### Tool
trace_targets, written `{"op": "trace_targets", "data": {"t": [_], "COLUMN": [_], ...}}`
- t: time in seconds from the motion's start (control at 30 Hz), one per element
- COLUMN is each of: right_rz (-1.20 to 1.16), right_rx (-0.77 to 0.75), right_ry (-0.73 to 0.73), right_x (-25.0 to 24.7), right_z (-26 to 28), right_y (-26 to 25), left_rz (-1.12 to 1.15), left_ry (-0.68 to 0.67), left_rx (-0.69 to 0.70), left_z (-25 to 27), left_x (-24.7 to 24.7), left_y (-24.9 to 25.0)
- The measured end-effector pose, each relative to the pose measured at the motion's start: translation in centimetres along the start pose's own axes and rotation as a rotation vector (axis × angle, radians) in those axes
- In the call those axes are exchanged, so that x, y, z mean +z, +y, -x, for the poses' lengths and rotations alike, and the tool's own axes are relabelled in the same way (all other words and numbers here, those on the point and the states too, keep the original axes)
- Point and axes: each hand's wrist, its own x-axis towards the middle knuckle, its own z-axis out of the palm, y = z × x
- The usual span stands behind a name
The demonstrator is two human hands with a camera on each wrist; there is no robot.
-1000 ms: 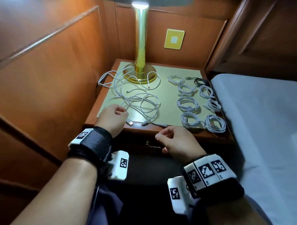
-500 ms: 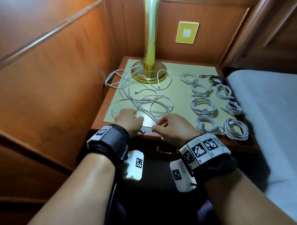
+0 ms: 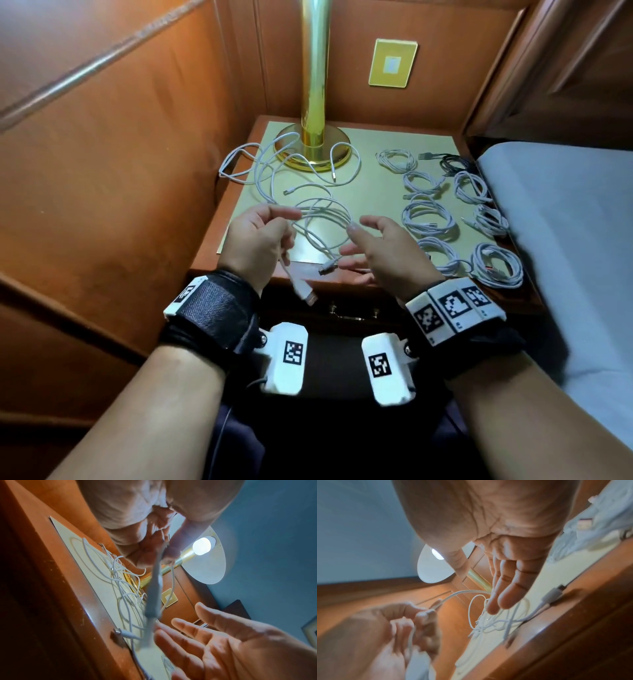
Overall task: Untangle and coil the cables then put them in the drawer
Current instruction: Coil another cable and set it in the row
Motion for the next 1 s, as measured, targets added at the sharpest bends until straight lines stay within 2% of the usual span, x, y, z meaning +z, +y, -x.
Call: {"op": "trace_targets", "data": {"t": [0.17,0.3,0.37,0.43,0.57,0.63,0.73,0.87,1.0], "right_rz": [-0.530,-0.927,-1.013,-0.984,-0.722,-0.613,-0.527,-0.525,-0.689], "right_rx": [0.129,0.080,0.037,-0.012,-0.065,-0.090,-0.121,-0.181,-0.255], "right_ry": [-0.139,-0.077,-0.048,-0.025,-0.001,0.011,0.013,-0.070,-0.219], "right_x": [-0.4,-1.5,-1.9,-2.1,-2.0,-1.7,-1.4,-1.3,-1.1], "right_z": [-0.4,-1.3,-1.6,-1.8,-2.1,-2.1,-2.0,-1.2,-0.6], "right_y": [-1.5,-1.6,-1.7,-1.8,-2.0,-1.9,-1.8,-2.1,-2.3], "left_rz": [0.085,0.067,-0.012,-0.133,-0.307,-0.337,-0.513,-0.725,-0.759], "left_ry": [-0.057,-0.071,-0.065,-0.076,-0.100,-0.107,-0.105,-0.131,-0.192], "left_rx": [-0.081,-0.134,-0.153,-0.144,-0.190,-0.165,-0.114,-0.058,-0.037], "left_z": [0.3,0.6,0.7,0.4,-0.2,-0.2,-0.1,-0.2,-0.6], "left_x": [0.2,-0.1,0.0,-0.1,-0.4,-0.5,-0.7,-0.4,0.0], "left_y": [0.8,1.1,0.9,0.3,-0.8,-1.0,-1.4,-2.1,-3.0]}}
